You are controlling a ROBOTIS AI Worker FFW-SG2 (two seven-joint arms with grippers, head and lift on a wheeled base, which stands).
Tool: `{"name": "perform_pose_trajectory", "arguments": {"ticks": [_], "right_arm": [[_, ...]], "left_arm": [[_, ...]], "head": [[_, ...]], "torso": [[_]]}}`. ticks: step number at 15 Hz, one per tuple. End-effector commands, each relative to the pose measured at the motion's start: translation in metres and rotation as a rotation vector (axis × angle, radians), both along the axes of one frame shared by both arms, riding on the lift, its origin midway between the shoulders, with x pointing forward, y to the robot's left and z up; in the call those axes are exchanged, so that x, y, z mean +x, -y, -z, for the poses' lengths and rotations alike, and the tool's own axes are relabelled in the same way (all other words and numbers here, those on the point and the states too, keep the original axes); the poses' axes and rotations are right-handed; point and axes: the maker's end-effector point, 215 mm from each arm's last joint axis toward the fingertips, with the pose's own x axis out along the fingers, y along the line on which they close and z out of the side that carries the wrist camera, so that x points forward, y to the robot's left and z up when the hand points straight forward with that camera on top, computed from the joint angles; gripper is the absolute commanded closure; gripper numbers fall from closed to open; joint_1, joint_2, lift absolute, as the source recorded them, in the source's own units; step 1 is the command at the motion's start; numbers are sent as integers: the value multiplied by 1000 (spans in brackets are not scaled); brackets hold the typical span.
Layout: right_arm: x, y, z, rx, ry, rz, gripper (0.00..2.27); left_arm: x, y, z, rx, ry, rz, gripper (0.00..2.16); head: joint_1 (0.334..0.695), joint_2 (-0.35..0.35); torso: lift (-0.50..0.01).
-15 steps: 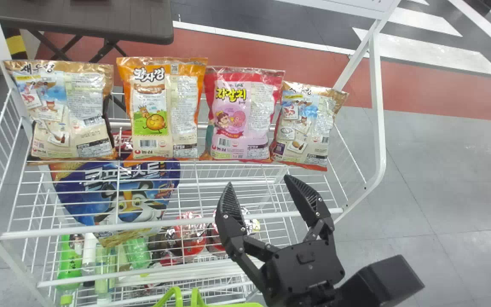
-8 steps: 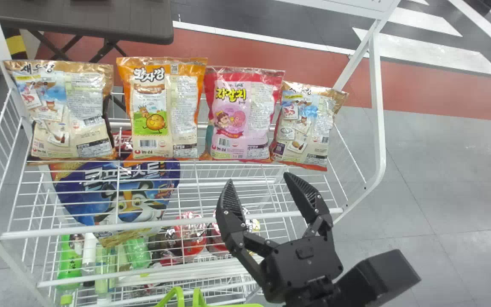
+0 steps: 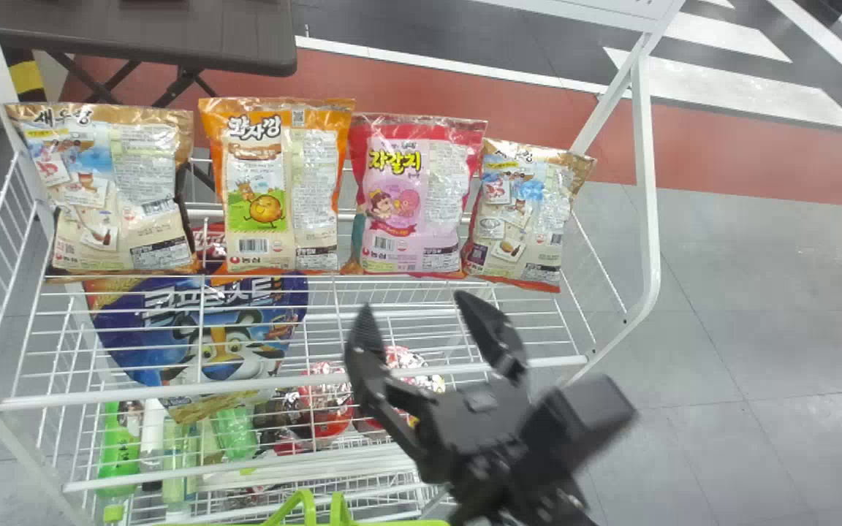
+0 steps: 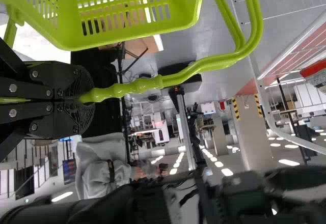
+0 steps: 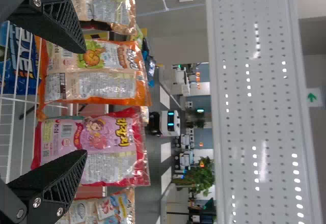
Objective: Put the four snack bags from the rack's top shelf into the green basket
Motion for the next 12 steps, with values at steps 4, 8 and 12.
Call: {"name": "perform_pose_trajectory", "arguments": {"ticks": [4, 8, 12], "right_arm": [[86, -116, 26, -3, -21, -183, 120], [124, -199, 28, -31, -5, -335, 124], [158, -217, 48, -108, -23, -381, 124]], "left_arm": [[-3, 0, 1, 3, -4, 16, 2145], [-3, -2, 3, 12, -9, 24, 2142], [-5, -2, 4, 16, -14, 35, 2142]], "head": [[695, -222], [695, 22], [695, 112]], "torso": [[0], [0], [0]]}}
